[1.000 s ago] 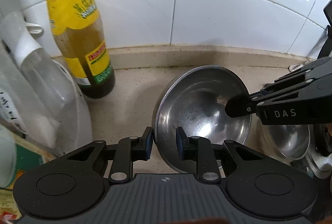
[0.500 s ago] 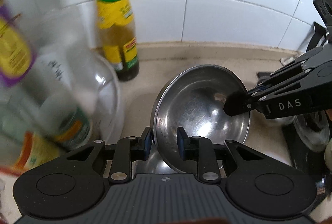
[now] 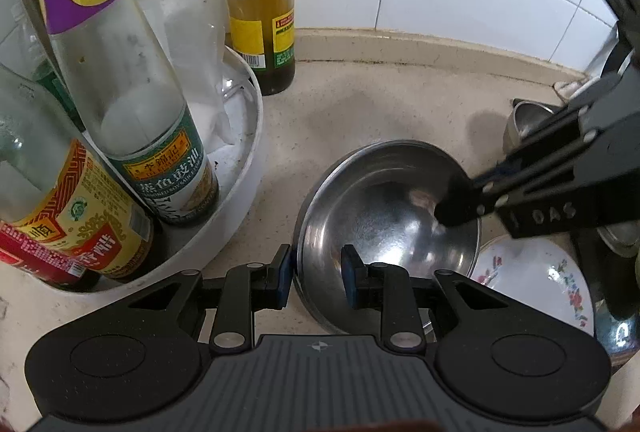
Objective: Organize plates and bowls
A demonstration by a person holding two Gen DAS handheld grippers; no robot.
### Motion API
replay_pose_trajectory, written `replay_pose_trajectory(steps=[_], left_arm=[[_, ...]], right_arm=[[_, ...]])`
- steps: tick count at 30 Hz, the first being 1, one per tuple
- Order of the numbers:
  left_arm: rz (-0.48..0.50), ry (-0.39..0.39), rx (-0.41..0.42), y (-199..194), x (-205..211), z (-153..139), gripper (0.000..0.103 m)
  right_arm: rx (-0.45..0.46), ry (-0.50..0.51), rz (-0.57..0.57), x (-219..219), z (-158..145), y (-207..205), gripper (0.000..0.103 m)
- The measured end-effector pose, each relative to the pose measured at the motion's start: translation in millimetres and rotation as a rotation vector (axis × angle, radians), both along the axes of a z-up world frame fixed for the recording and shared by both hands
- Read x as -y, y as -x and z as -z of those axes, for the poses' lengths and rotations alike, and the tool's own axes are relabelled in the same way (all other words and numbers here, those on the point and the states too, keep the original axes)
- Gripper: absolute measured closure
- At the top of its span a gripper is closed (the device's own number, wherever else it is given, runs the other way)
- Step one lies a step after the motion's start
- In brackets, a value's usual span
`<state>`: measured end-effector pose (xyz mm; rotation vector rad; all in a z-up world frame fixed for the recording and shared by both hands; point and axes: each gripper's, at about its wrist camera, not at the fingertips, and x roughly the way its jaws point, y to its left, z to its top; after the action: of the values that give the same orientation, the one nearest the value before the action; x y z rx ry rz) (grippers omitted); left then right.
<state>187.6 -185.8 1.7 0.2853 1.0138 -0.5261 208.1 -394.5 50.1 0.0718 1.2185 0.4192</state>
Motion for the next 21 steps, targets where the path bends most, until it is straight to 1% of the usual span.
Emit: replay_pose_trajectory(steps=[1, 3, 5, 8, 13, 15, 16, 19, 21], left_arm=[[0.0, -0.005, 0.004, -1, 0, 0, 0.066], [0.003, -0.013, 0.022, -2, 0, -3, 0.065], [0.004, -0.017, 0.035, -3, -1, -7, 0.054], [0.011, -0.03, 0.065, -2, 0, -14, 0.046], [0.031, -0.006, 0.1, -2, 6, -34, 0.044], [0.057, 0.012, 0.114, -2, 17, -42, 0.04], [0.071, 0.02, 0.118, -1, 23, -45, 0.036], [0.132, 0.04, 0.114, -1, 53, -47, 0.035], [0.179, 0.063, 0.088, -1, 77, -45, 0.035]], right_arm=[[0.009, 0.003, 0.001, 0, -2, -1, 0.088], [0.024, -0.001, 0.009, 2, -6, -3, 0.086], [0.041, -0.002, 0.023, 7, -11, -3, 0.084], [0.05, -0.006, 0.052, 16, -13, 0, 0.082], [0.059, -0.001, 0.108, 38, -15, 11, 0.082], [0.065, 0.005, 0.135, 51, -18, 14, 0.082], [0.068, 0.008, 0.15, 58, -20, 16, 0.082], [0.079, 0.047, 0.196, 82, -23, 22, 0.081], [0.089, 0.084, 0.231, 100, -24, 25, 0.081]])
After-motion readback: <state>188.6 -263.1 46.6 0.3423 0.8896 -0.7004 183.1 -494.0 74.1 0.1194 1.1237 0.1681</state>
